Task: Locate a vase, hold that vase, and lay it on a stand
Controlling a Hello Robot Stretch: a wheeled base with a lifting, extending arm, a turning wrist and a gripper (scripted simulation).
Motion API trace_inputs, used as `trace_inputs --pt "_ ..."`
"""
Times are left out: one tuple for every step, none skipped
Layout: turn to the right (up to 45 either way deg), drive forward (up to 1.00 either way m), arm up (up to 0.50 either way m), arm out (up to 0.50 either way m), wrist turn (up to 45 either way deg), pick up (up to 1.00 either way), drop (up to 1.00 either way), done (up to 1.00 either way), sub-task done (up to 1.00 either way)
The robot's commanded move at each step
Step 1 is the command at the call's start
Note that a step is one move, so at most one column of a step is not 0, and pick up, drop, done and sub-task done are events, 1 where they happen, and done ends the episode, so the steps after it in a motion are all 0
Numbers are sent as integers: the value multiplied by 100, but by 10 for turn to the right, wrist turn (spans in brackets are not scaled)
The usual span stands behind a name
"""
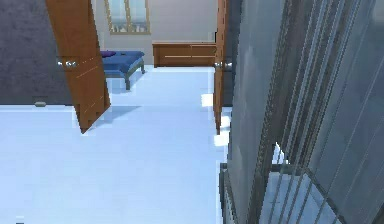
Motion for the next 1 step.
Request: trace_inputs --pt "30 0 0 0 0 0 0 0 0"
